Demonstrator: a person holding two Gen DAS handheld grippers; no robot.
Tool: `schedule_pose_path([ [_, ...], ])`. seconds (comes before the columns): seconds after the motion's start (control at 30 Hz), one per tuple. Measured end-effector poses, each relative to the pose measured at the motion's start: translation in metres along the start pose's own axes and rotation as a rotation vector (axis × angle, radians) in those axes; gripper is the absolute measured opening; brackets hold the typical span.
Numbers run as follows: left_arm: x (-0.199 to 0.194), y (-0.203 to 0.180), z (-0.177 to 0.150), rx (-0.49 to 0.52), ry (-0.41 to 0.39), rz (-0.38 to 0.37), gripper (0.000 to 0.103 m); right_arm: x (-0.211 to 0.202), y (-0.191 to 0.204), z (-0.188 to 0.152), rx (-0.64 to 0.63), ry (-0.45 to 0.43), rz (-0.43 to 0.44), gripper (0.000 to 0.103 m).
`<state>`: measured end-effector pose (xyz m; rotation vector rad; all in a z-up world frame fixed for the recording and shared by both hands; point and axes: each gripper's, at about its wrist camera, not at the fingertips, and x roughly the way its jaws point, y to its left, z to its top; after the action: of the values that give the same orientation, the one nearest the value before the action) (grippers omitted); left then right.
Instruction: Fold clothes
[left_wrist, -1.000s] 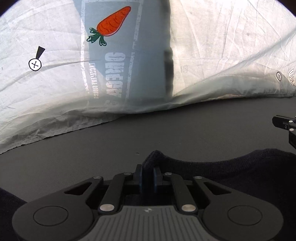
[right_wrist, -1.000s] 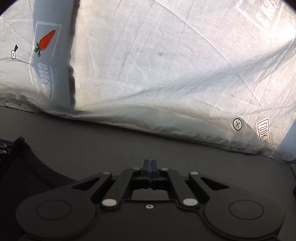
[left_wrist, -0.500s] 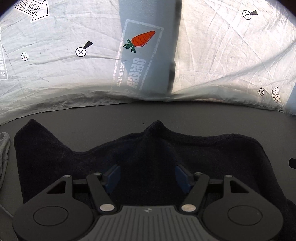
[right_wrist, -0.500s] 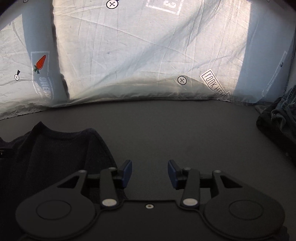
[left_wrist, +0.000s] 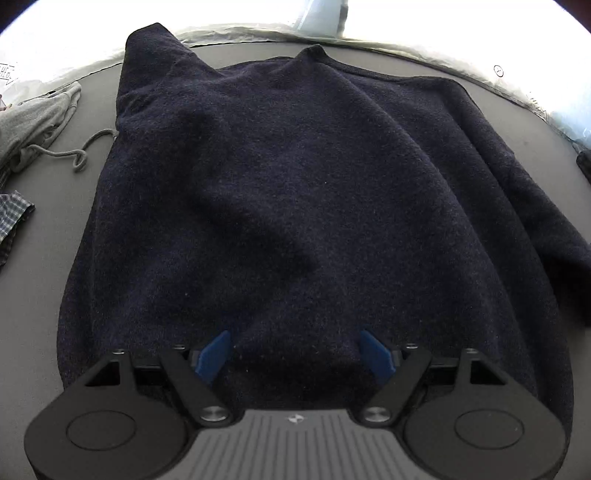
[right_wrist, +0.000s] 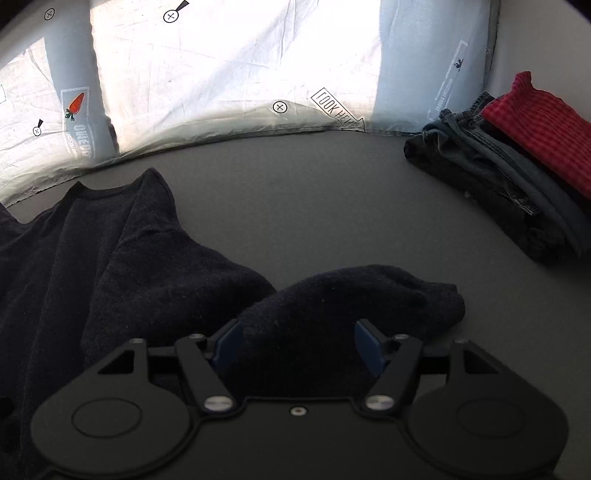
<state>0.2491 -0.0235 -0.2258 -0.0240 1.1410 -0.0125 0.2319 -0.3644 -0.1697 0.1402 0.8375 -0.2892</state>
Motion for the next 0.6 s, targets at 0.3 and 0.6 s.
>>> schedule_pose_path([
  [0.3, 0.009, -0.011, -0.006, -0.078, -0.003, 0.104, 0.103, 0.003, -0.055, -0.016, 0.118, 0.043, -0.024, 0.073],
  [0.6, 0.019, -0.012, 0.02, -0.083, 0.075, 0.095, 0.103, 0.053, -0.1, -0.002, 0.311, 0.084, -0.049, 0.067],
])
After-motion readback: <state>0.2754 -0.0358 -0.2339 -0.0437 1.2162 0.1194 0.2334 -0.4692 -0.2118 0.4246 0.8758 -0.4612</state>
